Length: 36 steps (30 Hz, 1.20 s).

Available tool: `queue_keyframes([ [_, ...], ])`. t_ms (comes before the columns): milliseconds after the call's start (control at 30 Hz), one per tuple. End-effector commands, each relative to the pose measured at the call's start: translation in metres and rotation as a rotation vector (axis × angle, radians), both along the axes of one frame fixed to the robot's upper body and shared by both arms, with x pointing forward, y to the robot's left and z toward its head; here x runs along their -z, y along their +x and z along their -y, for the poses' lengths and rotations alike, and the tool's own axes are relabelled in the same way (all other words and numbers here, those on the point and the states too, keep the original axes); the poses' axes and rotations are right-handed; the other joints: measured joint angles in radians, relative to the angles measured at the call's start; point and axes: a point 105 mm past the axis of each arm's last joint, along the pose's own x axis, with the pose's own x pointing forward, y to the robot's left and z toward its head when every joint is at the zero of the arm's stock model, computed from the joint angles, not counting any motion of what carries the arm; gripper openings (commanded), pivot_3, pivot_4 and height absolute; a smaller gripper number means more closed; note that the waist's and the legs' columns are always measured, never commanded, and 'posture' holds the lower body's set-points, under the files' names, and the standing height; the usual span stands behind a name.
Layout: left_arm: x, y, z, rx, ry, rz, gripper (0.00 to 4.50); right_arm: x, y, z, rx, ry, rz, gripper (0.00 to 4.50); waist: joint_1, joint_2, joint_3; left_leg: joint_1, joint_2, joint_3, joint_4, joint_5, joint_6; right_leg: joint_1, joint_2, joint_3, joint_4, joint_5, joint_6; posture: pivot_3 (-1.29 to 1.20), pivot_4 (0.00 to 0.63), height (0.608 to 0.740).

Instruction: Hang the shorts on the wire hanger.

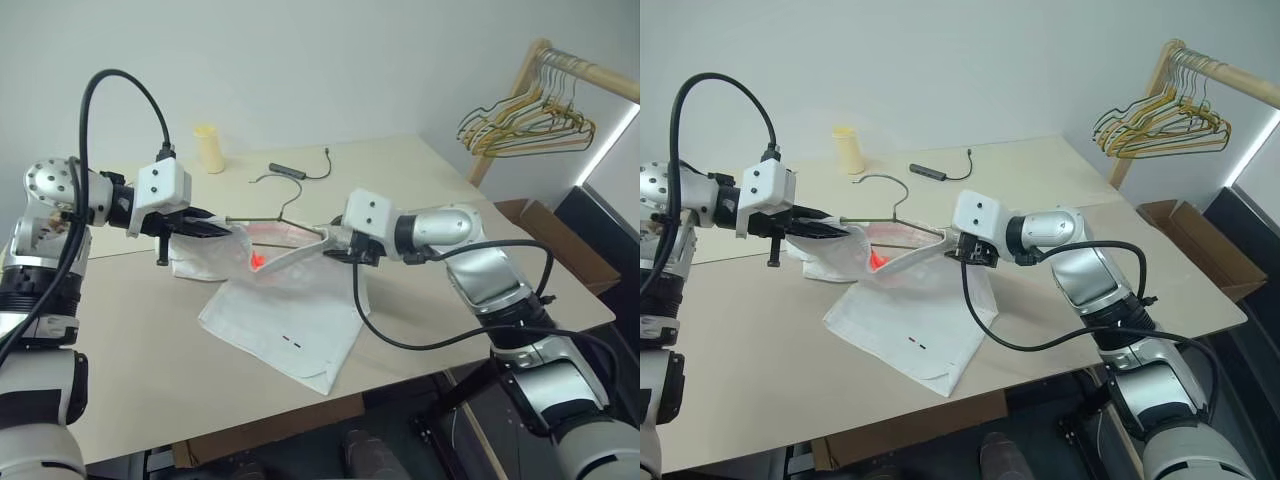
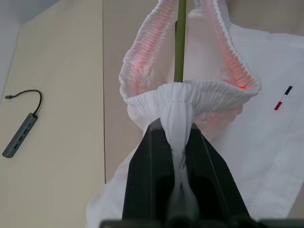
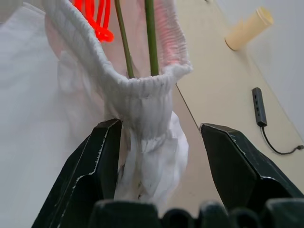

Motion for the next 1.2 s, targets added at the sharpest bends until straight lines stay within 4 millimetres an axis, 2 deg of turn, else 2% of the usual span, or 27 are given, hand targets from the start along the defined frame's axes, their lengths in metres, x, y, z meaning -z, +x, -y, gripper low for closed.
queue_keyframes([
  [33,-0.020,-0.003,0.006,0.042,-0.041,0.060,0.00,-0.015,-0.006,-0.003,-0.053,0.062,-0.012,3.12,-0.002,0.000,0.000,0.000,0.000,0.000,0.000,0.000,0.000,0.000,0.000,0.000,0.000,0.000,0.000,-0.16,0.000,0.740],
  [67,-0.020,-0.004,0.006,0.050,-0.042,0.058,0.00,-0.015,-0.007,-0.003,-0.064,0.065,-0.023,3.12,-0.003,0.000,0.000,0.000,0.000,0.000,0.000,0.000,0.000,0.000,0.000,0.000,0.000,0.000,0.000,-0.16,0.000,0.740],
  [167,-0.019,-0.006,0.008,0.074,-0.042,0.049,0.00,-0.011,-0.009,-0.005,-0.081,0.062,-0.071,2.54,-0.005,0.000,0.000,0.000,0.000,0.000,0.000,0.000,0.000,0.000,0.000,0.000,0.000,0.000,0.000,-0.16,0.000,0.740],
  [400,-0.019,-0.008,0.007,0.080,-0.060,0.042,0.00,-0.004,-0.005,-0.001,-0.053,0.042,-0.109,0.19,-0.005,0.000,0.000,0.000,0.000,-0.001,0.000,0.000,0.000,0.000,0.000,0.000,0.000,0.000,0.000,-0.15,0.000,0.740],
  [433,-0.019,-0.009,0.007,0.082,-0.067,0.040,0.00,-0.004,-0.006,-0.001,-0.054,0.040,-0.109,0.02,-0.005,0.000,0.000,0.000,0.000,-0.001,0.000,0.000,0.000,0.000,0.000,0.000,0.000,0.000,0.000,-0.15,0.000,0.740],
  [600,-0.017,-0.007,0.006,0.067,-0.069,0.022,0.00,-0.002,-0.006,0.001,-0.052,0.026,-0.104,0.02,-0.005,0.000,0.000,0.000,0.000,-0.001,0.000,0.000,0.000,0.000,0.000,0.000,0.000,0.000,0.000,-0.16,0.000,0.740],
  [867,-0.019,0.002,0.001,0.016,-0.129,0.070,2.56,-0.004,-0.006,0.008,-0.011,0.049,-0.126,0.02,-0.005,0.000,0.000,0.000,0.000,-0.001,0.000,0.000,0.000,0.000,0.000,0.000,0.000,0.000,0.000,-0.16,0.000,0.740],
  [1067,-0.025,0.001,0.003,0.007,-0.232,0.100,4.50,-0.006,-0.007,0.025,0.067,0.084,-0.155,0.02,-0.005,0.000,0.000,0.000,0.000,-0.001,0.000,0.000,0.000,0.000,0.000,0.000,0.000,0.000,0.000,-0.19,0.000,0.740],
  [1200,-0.040,0.003,0.009,-0.020,-0.369,0.166,4.50,-0.006,-0.004,0.039,0.174,0.115,-0.199,0.02,-0.006,0.000,0.000,0.000,0.000,-0.001,0.000,0.000,0.000,0.000,-0.001,0.000,0.000,0.000,0.000,-0.21,0.000,0.740],
])
